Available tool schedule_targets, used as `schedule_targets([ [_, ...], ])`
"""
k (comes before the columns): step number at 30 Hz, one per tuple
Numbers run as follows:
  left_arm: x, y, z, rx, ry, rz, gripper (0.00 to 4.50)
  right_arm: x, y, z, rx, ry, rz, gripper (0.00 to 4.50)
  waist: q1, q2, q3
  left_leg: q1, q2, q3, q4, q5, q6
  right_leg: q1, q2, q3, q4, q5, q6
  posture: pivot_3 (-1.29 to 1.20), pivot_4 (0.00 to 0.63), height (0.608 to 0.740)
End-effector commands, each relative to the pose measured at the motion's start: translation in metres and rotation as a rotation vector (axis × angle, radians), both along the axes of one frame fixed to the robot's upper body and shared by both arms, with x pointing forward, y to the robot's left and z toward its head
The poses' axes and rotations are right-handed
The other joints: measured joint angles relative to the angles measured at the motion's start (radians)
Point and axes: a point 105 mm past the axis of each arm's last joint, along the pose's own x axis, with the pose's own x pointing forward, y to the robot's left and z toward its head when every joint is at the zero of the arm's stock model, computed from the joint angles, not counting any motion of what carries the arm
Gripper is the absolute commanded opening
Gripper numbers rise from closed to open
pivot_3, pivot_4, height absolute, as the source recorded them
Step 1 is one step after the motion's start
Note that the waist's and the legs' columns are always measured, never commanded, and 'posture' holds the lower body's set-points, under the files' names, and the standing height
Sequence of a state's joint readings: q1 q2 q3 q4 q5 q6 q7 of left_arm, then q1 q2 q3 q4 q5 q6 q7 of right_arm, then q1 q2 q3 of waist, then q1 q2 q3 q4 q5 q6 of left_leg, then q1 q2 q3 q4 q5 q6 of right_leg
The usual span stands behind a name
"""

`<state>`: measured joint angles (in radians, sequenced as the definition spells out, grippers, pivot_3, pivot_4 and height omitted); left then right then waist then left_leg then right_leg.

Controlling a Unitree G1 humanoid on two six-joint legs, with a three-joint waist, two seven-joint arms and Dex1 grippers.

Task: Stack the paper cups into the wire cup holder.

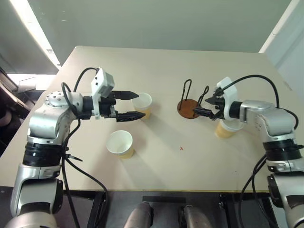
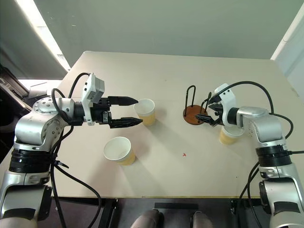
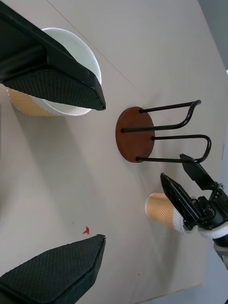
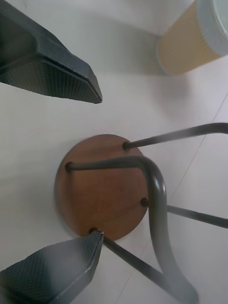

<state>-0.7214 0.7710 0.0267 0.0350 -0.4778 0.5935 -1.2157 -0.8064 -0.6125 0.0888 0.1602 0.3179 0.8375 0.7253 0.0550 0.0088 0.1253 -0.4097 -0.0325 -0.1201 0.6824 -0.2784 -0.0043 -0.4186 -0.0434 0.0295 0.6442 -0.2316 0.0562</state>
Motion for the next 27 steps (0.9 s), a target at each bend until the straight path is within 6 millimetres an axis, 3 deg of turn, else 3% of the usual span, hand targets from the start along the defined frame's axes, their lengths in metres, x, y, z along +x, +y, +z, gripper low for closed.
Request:
schedule_targets([
  [1,-0.002,0.002,0.014,0.007,-0.062,-0.002,4.50,0.009,0.003,0.019,0.005,-0.081,-0.016,4.45,0.000,0.000,0.000,0.000,0.000,0.000,0.000,0.000,0.000,0.000,0.000,0.000,0.000,0.000,0.000,0.00,0.150,0.740],
  [4,-0.002,0.002,0.014,0.009,-0.062,0.000,4.50,0.012,0.005,0.022,0.014,-0.089,-0.018,4.45,0.003,0.000,0.000,0.000,0.000,0.000,0.000,0.000,0.000,0.000,0.000,0.000,0.000,0.000,0.000,0.00,0.150,0.740],
  [7,-0.003,0.002,0.013,0.011,-0.061,0.001,4.50,0.013,0.006,0.023,0.023,-0.088,-0.017,3.83,0.003,0.000,0.000,-0.001,0.000,-0.001,0.000,0.000,0.000,0.000,0.000,-0.001,-0.001,0.000,0.000,0.00,0.150,0.740],
  [17,-0.010,0.002,0.011,0.020,-0.023,-0.034,4.50,0.000,0.004,0.036,0.074,-0.070,0.051,0.16,0.002,0.000,0.000,-0.001,0.000,-0.001,0.000,0.000,0.000,0.000,0.000,-0.001,0.000,0.000,0.000,0.00,0.150,0.740],
  [22,-0.020,0.003,0.019,0.017,0.008,-0.090,4.50,-0.022,0.012,0.047,0.042,-0.093,0.203,0.03,0.002,0.000,0.000,-0.001,0.000,-0.001,-0.001,0.000,0.000,0.000,0.000,-0.001,0.000,0.000,0.000,0.00,0.150,0.740],
  [27,-0.038,0.004,0.035,0.016,0.048,-0.180,4.50,-0.060,0.027,0.054,-0.054,-0.134,0.421,0.03,0.001,0.000,0.000,-0.002,0.000,-0.001,-0.001,0.000,-0.001,-0.001,0.000,-0.001,-0.001,0.000,0.000,0.00,0.150,0.740],
])
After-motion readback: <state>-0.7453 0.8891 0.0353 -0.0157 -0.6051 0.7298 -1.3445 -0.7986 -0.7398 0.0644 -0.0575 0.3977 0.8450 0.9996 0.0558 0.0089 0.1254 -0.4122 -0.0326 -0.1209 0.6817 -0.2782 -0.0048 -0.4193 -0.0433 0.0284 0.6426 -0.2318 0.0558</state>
